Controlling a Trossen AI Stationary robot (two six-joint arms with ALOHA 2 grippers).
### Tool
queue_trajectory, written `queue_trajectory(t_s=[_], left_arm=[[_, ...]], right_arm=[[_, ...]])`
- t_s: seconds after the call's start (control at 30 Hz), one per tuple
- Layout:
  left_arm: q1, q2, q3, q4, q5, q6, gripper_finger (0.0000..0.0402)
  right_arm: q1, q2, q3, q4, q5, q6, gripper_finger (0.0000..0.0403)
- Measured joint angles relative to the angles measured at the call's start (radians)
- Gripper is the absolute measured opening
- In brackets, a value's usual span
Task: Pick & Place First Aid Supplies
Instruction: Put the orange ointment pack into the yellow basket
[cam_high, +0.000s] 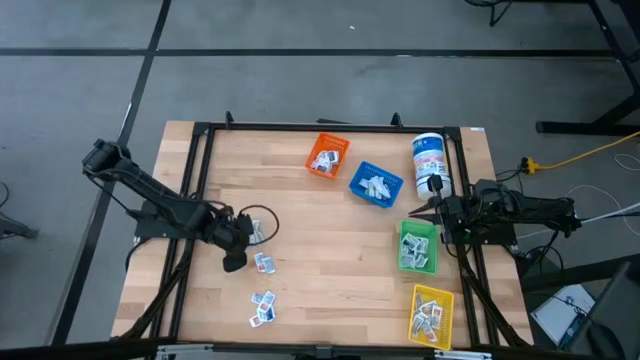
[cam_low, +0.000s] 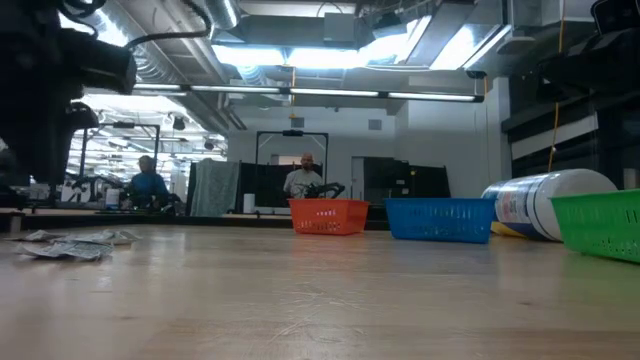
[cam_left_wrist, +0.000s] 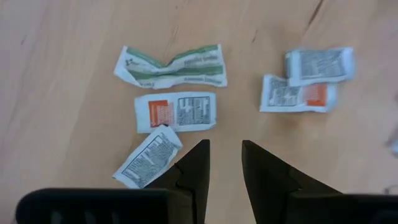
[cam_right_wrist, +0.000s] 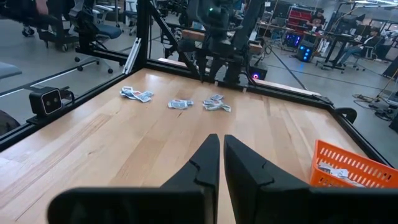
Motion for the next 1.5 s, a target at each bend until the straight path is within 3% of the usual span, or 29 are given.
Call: queue_trajectory(t_s=[0.9,1.13,1.5], left_arm=[[-0.011,0.319,0.004,0.005,-0.066,0.003,0.008],[-0.008,0.298,0.001,0.01,-0.047,0.003,0.0011],[-0.009,0.17,0.01,0.034,-0.013,0.038,0.0002]], right_arm=[[0.0,0.0,0.0,-0.001,0.0,0.0,0.0026],[0.0,0.0,0.0,-0.001,0.0,0.0,0.0026],[0.0,0.0,0.0,-0.001,0.0,0.0,0.0026]])
